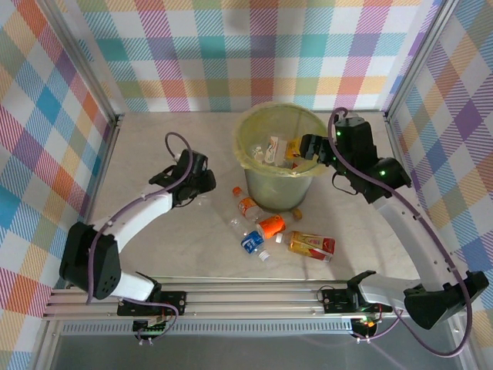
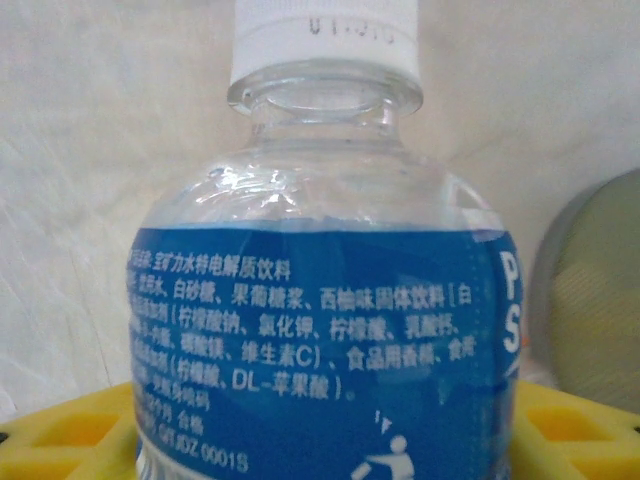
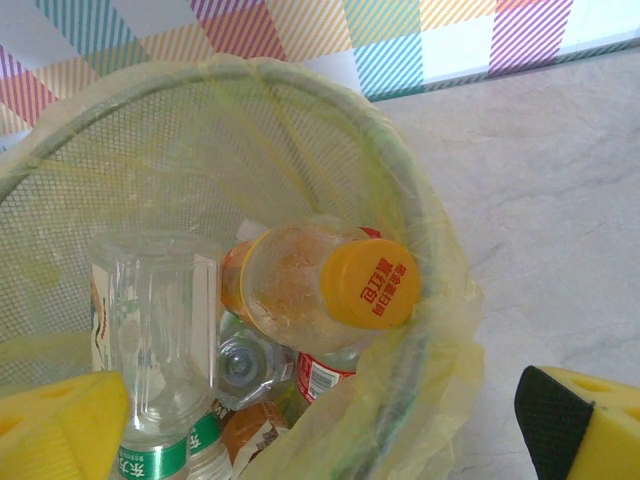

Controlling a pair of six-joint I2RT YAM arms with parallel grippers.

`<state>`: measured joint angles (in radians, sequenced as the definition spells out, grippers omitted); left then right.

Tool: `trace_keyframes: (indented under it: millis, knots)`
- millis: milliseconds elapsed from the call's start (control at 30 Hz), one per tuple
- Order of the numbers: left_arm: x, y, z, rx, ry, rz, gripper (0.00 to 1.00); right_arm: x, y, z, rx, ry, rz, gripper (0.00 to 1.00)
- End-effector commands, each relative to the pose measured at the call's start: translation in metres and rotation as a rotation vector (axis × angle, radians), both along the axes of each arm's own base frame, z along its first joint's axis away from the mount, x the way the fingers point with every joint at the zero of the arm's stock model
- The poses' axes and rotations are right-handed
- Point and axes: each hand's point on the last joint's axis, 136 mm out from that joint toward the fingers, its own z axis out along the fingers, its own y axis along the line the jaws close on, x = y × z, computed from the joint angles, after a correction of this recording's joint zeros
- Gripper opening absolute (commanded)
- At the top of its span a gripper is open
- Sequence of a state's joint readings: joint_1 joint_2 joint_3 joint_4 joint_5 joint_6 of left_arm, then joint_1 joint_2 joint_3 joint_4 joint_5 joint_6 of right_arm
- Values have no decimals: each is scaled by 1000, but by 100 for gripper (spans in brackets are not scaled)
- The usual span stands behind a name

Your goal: Put the plastic bottles in the bin

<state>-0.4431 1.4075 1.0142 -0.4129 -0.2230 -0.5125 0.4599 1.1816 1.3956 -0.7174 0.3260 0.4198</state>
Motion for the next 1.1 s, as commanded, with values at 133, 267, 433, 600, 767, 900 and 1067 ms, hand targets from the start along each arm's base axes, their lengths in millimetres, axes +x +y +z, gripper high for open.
trace_keyframes:
  millis: [133, 267, 433, 600, 767, 900, 1067]
  knots:
    - [26, 6, 110, -38, -291, 22, 62, -8, -1, 7, 82, -46, -29, 100]
    - [35, -7, 159, -64, -402, -50, 62, -10, -2, 8, 101, -55, -33, 100]
    - [44, -34, 206, -106, -507, -199, 62, -10, -2, 7, 106, -52, -37, 100]
    - [58, -80, 255, -87, -668, -435, 62, -10, -2, 4, 111, -47, -39, 100]
    - [75, -127, 271, 43, -777, -674, 63, -11, -1, 4, 117, -43, -33, 100]
    - [83, -164, 267, 107, -838, -848, 63, -13, -4, 5, 116, -47, -46, 100]
    - [89, -200, 254, 166, -900, -1017, 65, -15, -8, 8, 117, -54, -59, 100]
